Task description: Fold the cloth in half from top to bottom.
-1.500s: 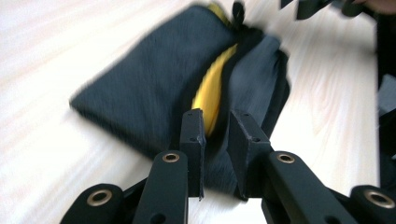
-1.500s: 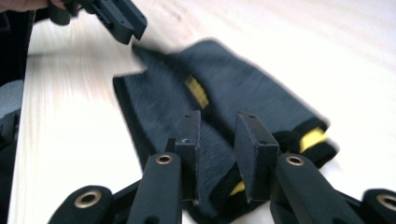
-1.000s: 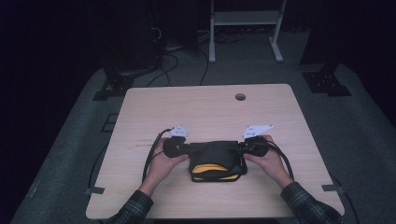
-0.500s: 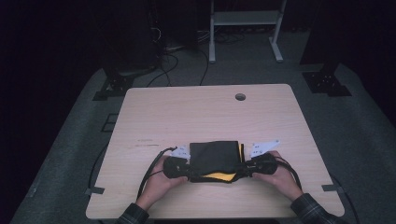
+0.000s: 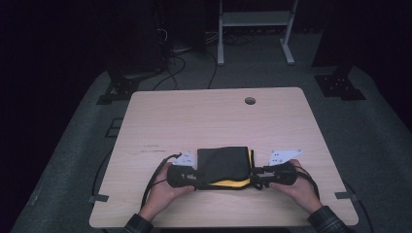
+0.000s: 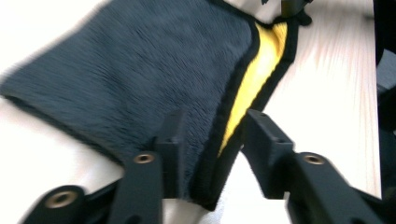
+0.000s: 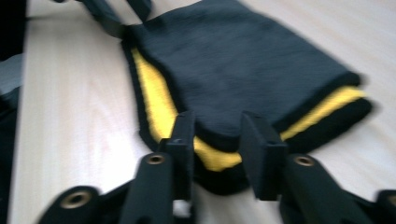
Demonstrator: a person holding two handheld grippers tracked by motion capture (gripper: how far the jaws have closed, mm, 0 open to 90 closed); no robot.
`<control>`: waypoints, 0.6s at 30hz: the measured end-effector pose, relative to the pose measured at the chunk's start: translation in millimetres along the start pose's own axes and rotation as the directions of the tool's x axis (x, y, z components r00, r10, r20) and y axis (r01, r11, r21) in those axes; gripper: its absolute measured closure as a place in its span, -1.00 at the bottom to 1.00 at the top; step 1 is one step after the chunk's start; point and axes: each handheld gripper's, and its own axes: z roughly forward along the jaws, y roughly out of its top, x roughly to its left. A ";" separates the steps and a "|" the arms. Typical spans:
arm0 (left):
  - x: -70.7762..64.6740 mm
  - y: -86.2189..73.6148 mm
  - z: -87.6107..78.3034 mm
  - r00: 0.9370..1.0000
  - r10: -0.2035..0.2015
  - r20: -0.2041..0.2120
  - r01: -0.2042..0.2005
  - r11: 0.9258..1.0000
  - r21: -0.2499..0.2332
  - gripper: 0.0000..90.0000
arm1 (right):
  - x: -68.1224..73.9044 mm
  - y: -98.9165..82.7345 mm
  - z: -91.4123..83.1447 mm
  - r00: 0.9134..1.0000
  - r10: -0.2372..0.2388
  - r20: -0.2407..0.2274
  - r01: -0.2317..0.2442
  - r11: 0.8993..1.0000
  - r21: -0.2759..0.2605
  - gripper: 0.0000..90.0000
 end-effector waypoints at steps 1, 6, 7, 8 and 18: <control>3.0 -2.2 -9.0 1.000 -0.009 -0.029 0.008 1.000 -0.022 0.06 | -4.9 -2.2 -4.0 0.999 0.017 0.041 -0.017 1.000 -0.013 0.17; 9.9 -11.4 -22.2 0.996 -0.032 -0.081 0.030 0.999 -0.029 -0.24 | -14.4 -7.9 -12.4 0.993 0.043 0.112 -0.040 0.999 -0.025 -0.11; 11.5 -14.1 -25.3 0.995 -0.041 -0.094 0.038 0.999 -0.030 -0.24 | -16.3 -9.6 -14.9 0.991 0.046 0.128 -0.043 0.999 -0.027 -0.16; 13.1 -16.8 -28.8 0.993 -0.046 -0.108 0.043 0.999 -0.030 -0.28 | -17.5 -11.4 -17.5 0.988 0.051 0.143 -0.046 0.998 -0.034 -0.21; 23.0 -51.3 -60.2 0.965 -0.083 -0.247 0.088 0.996 0.009 -0.54 | -25.5 -44.9 -53.1 0.950 0.124 0.287 -0.123 0.992 -0.021 -0.48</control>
